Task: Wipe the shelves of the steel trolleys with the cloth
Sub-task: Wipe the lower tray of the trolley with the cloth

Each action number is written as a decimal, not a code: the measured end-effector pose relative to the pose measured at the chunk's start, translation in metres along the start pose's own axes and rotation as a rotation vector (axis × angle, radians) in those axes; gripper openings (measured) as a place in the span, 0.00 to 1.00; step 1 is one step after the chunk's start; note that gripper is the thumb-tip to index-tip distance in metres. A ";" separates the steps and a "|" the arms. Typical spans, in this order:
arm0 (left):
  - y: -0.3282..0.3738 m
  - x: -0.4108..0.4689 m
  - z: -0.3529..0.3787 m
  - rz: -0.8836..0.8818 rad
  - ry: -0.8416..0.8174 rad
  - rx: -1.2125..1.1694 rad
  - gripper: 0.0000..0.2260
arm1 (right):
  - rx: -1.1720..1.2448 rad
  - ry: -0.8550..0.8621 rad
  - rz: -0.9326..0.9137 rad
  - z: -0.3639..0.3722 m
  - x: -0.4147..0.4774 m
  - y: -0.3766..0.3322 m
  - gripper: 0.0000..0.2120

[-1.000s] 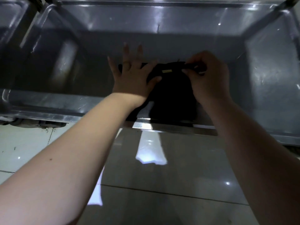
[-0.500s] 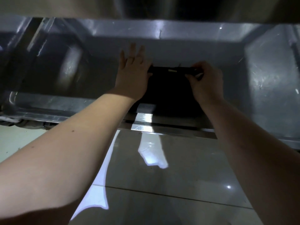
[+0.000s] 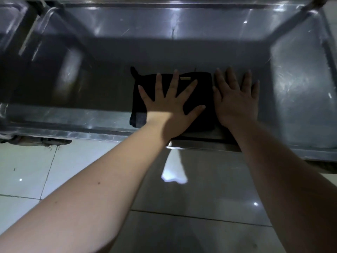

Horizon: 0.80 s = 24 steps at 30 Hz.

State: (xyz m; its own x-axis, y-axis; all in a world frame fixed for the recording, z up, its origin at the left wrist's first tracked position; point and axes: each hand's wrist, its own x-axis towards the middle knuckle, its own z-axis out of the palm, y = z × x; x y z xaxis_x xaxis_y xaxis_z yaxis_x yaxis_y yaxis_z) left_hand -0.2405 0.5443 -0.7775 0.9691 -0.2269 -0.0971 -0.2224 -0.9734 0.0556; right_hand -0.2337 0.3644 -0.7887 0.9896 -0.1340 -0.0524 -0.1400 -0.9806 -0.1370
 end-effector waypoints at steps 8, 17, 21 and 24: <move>-0.019 0.098 -0.021 -0.021 -0.081 0.000 0.32 | -0.027 -0.005 0.001 -0.001 -0.001 -0.002 0.26; -0.049 -0.036 -0.002 0.175 -0.018 -0.034 0.32 | -0.002 0.020 0.011 0.001 0.000 0.000 0.25; -0.060 -0.022 -0.005 0.109 -0.045 -0.023 0.34 | -0.022 0.007 -0.014 0.000 -0.003 0.000 0.28; -0.065 0.031 -0.011 -0.012 -0.029 -0.032 0.34 | -0.075 -0.022 -0.049 -0.002 -0.005 0.000 0.33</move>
State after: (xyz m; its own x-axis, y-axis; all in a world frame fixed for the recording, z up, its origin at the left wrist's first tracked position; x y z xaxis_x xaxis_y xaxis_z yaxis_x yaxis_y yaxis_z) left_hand -0.1951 0.6008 -0.7729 0.9680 -0.2166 -0.1268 -0.2069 -0.9746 0.0856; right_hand -0.2382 0.3646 -0.7861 0.9942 -0.0830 -0.0689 -0.0875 -0.9940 -0.0657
